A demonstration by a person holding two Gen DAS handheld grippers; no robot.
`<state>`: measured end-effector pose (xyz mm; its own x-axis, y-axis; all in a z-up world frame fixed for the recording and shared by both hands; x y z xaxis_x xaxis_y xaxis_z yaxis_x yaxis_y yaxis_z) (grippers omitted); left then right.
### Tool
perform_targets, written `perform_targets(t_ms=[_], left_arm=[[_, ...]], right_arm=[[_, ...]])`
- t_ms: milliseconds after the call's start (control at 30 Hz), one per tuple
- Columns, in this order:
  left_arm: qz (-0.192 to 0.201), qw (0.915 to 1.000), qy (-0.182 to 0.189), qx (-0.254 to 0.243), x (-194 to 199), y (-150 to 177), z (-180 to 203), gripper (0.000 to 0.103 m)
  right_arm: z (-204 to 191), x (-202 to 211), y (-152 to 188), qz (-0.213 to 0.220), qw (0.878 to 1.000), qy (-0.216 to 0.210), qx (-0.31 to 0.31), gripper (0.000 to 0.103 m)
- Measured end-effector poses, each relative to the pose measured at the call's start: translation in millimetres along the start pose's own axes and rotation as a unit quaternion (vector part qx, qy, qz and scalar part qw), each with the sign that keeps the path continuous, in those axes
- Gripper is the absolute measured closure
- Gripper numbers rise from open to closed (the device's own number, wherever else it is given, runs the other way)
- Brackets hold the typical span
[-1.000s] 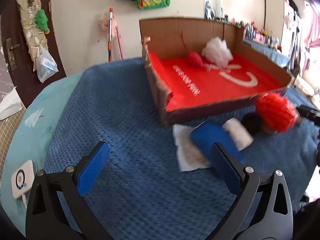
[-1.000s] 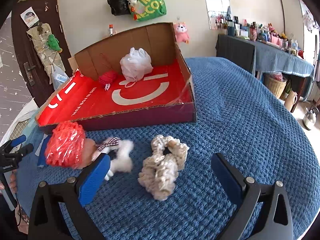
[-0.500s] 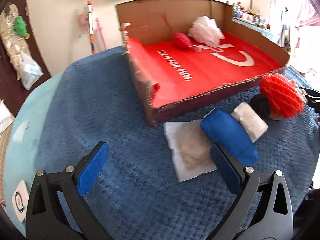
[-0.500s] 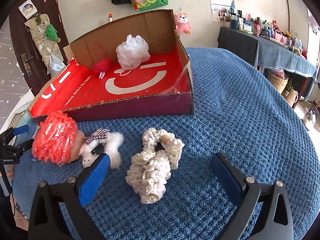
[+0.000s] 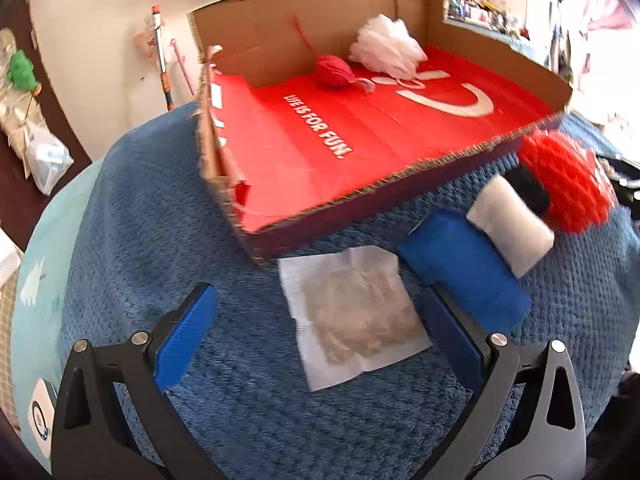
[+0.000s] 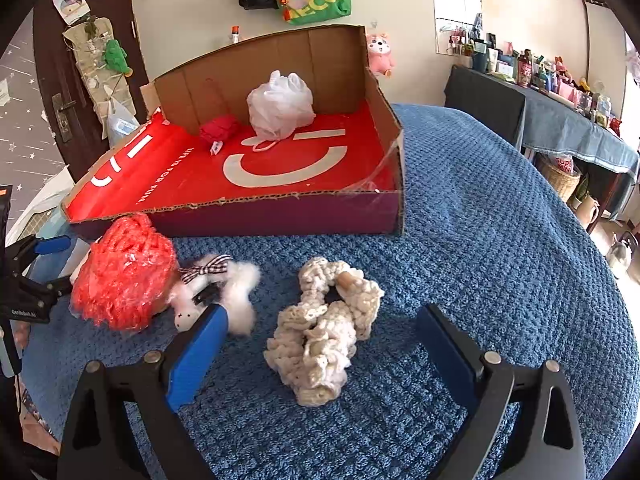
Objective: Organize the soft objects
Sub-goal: 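Grasp the cream scrunchie with the right tool while the left tool grasps the tissue packet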
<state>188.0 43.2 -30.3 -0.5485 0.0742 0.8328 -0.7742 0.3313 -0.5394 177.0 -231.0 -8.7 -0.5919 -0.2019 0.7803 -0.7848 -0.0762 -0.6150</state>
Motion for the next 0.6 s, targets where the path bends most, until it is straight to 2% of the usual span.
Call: perform_targets(t_ms=[133,200,233,267,300,333,367,400,467,600], left_arm=[[-0.001,1.0000,-0.006,-0.003,1,1,1,0.000],[0.000,1.0000,-0.003,-0.002,0,2,0,0.008],[0.001,1.0000,0.000,-0.003,0,2,1,0.021],[0.004,0.9999,0.011,-0.005,2,3,4,0.029],[0.006,0.9998,0.020,-0.007,4,3,7,0.044],[0.007,0.9995,0.029,-0.010,5,4,11,0.058],[0.012,0.9993,0.033,-0.013,8,4,15,0.063],[0.017,0.9993,0.031,-0.015,10,4,19,0.073],[0.023,0.9990,0.035,-0.014,13,5,24,0.075],[0.034,0.9984,0.045,-0.007,21,7,30,0.077]], right_arm=[[0,-2,0,-0.006,1.000,-0.005,0.000,0.017],[-1,-2,1,-0.007,1.000,-0.008,0.003,0.023],[-1,-3,1,-0.007,1.000,-0.009,0.004,0.028],[-1,-3,2,-0.007,1.000,-0.010,0.006,0.037],[-1,-3,2,-0.007,1.000,-0.012,0.008,0.043],[0,-3,4,-0.007,1.000,-0.008,0.011,0.054],[0,-3,4,-0.005,1.000,-0.003,0.013,0.058],[-1,-1,5,0.000,1.000,-0.007,0.015,0.061],[-2,1,5,0.003,1.000,-0.009,0.018,0.067],[-8,12,2,0.025,0.999,-0.003,0.032,0.068]])
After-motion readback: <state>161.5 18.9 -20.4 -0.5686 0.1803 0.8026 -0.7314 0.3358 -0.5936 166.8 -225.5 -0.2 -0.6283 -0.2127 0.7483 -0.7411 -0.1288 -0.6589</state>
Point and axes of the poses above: each gripper's, at about its wrist camera, not at the fingertips, and x roughly against the way its jaws point, z to its right, y to its underside, the point moved 8 cm from there along -x, roughly the way its jaws point, and after that the axes turned 6 degrees about -z, right-handed, at the moved point
